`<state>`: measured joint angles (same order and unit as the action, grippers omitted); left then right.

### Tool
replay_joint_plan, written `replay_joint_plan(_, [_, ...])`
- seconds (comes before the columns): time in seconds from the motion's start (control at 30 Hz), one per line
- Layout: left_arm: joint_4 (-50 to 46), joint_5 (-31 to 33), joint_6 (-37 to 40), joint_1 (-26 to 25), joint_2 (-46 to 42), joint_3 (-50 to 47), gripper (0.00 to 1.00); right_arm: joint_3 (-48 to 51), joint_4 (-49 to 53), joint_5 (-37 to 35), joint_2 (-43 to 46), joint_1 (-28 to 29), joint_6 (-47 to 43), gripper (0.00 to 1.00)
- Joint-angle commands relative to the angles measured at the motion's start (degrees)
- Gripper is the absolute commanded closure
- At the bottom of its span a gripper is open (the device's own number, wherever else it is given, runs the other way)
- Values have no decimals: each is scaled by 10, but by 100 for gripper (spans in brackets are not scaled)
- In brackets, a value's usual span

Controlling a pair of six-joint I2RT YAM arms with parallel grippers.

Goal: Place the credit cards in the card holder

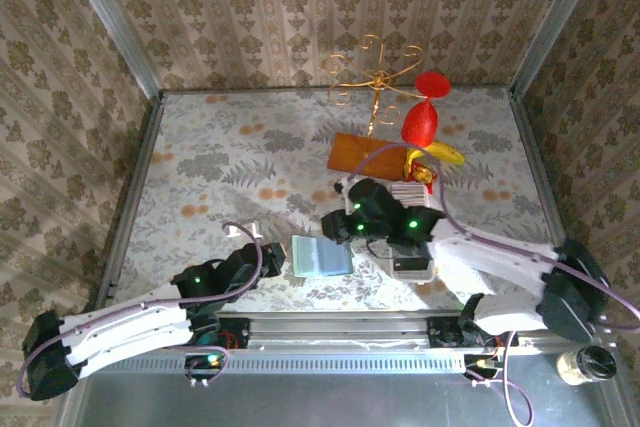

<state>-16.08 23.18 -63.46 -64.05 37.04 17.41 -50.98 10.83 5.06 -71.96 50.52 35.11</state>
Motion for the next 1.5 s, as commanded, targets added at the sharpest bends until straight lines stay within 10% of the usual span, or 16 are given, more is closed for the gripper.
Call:
replay_joint_plan(0.0, [16, 21, 31, 1, 17, 22, 82, -30, 60, -33, 71, -14, -176, 67])
replay_joint_plan(0.23, [44, 24, 53, 6, 59, 39, 83, 53, 53, 55, 245, -14, -591, 35])
replay_joint_plan(0.43, [64, 1, 70, 23, 78, 40, 83, 26, 271, -3, 296, -15, -798, 28])
replay_joint_plan(0.8, [70, -26, 78, 38, 73, 33, 84, 44, 513, -114, 327, -112, -985, 25])
replay_joint_plan(1.47, [78, -55, 106, 40, 65, 30, 85, 160, 387, -68, 316, -177, -1050, 11])
